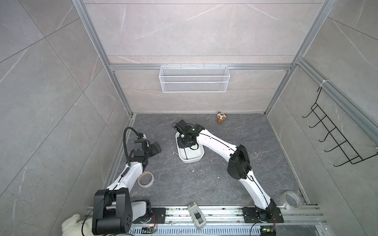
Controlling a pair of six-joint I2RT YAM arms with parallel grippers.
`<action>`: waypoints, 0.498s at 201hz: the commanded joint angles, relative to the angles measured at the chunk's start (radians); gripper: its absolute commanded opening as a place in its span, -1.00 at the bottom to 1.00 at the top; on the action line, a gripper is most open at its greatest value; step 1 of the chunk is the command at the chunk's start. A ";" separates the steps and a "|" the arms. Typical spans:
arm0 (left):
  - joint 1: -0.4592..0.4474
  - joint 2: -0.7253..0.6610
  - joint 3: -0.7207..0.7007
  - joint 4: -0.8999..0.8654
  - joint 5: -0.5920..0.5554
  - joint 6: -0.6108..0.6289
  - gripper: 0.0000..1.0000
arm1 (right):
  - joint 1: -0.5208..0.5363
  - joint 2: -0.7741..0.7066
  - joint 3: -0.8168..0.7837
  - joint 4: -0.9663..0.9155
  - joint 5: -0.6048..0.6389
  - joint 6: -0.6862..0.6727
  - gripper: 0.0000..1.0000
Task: Put the screwdriver in the bin
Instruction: Place the screwdriver into the bin.
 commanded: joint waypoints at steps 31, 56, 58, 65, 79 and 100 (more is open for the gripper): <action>-0.002 -0.014 0.028 0.000 0.013 -0.011 1.00 | 0.006 0.059 0.105 -0.124 0.034 0.007 -0.60; -0.002 -0.014 0.030 0.000 0.013 -0.011 1.00 | 0.005 0.066 0.114 -0.125 0.044 0.004 -0.52; -0.002 -0.013 0.030 0.000 0.013 -0.011 1.00 | 0.005 0.068 0.115 -0.126 0.043 0.002 -0.52; -0.002 -0.012 0.030 0.001 0.013 -0.010 1.00 | 0.005 0.071 0.121 -0.130 0.045 0.001 -0.49; -0.003 -0.008 0.032 0.000 0.016 -0.011 1.00 | 0.005 0.076 0.132 -0.141 0.049 -0.002 -0.40; -0.002 -0.007 0.034 0.000 0.018 -0.011 0.99 | 0.005 0.079 0.143 -0.150 0.053 -0.007 -0.21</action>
